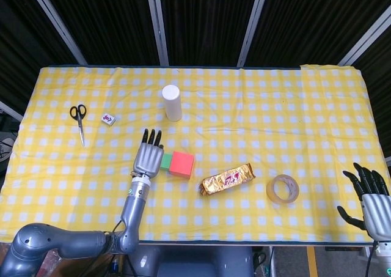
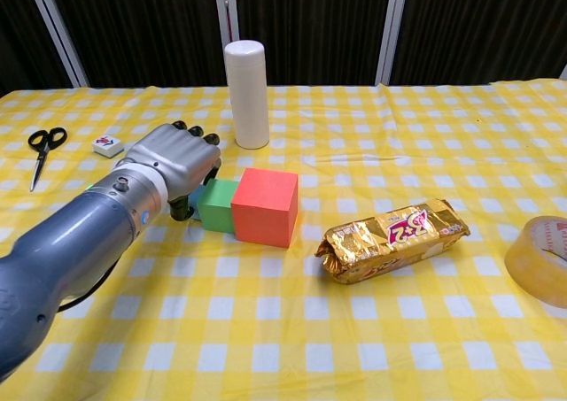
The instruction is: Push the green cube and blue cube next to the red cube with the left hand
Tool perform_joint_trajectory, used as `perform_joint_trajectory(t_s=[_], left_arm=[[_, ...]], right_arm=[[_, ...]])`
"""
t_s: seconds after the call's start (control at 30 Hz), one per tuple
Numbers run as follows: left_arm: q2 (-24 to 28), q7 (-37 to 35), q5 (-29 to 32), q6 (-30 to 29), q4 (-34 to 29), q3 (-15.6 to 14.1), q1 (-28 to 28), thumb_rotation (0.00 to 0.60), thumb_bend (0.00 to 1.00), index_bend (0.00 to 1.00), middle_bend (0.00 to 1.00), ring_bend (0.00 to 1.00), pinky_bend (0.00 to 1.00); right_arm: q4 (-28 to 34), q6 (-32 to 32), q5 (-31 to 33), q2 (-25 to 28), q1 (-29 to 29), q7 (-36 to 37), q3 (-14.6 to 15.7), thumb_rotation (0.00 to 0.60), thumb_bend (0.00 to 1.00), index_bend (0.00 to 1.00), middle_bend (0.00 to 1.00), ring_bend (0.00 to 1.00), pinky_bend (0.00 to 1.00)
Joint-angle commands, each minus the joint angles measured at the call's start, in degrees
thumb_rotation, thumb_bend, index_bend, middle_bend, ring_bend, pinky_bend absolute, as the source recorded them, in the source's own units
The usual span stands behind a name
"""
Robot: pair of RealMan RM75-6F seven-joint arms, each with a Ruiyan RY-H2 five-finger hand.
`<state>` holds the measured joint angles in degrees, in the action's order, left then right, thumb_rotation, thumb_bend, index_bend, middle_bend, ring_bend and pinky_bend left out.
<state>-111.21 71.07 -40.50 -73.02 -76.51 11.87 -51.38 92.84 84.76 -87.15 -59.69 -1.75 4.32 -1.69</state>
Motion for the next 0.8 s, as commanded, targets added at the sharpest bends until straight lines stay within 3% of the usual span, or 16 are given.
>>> perform_joint_trajectory(t_s=[0.03, 0.5, 0.63, 0.8], left_arm=[[0.15, 0.28, 0.02, 0.08, -0.21, -0.14, -0.01, 0.6, 0.38, 0.34, 0.01, 0.0, 0.0], [1.84, 1.57, 0.43, -0.43, -3.05, -0.23, 0.14, 0.6, 0.38, 0.3, 0.0, 0.0, 0.0], [4.01, 1.84, 0.42, -1.75, -6.15, 0.14, 0.62, 0.6, 0.37, 0.26, 0.0, 0.0, 0.0], [9.26, 2.16, 1.45, -3.19, -13.12, 0.65, 1.84, 0.6, 0.29, 0.22, 0.0, 0.0, 0.0]], right_arm=[[-0.01, -0.01, -0.02, 0.0, -0.01, 0.04, 0.01, 0.6, 0.32, 0.17, 0.0, 0.0, 0.0], [-0.07, 0.01, 0.06, 0.01, -0.05, -0.02, -0.07, 0.6, 0.32, 0.17, 0.0, 0.0, 0.0], [-0.05, 0.07, -0.08, 0.07, -0.02, 0.06, -0.01, 0.6, 0.32, 0.17, 0.0, 0.0, 0.0], [0.03, -0.18, 0.03, -0.03, -0.1, -0.42, 0.04, 0.6, 0.32, 0.17, 0.0, 0.0, 0.0]])
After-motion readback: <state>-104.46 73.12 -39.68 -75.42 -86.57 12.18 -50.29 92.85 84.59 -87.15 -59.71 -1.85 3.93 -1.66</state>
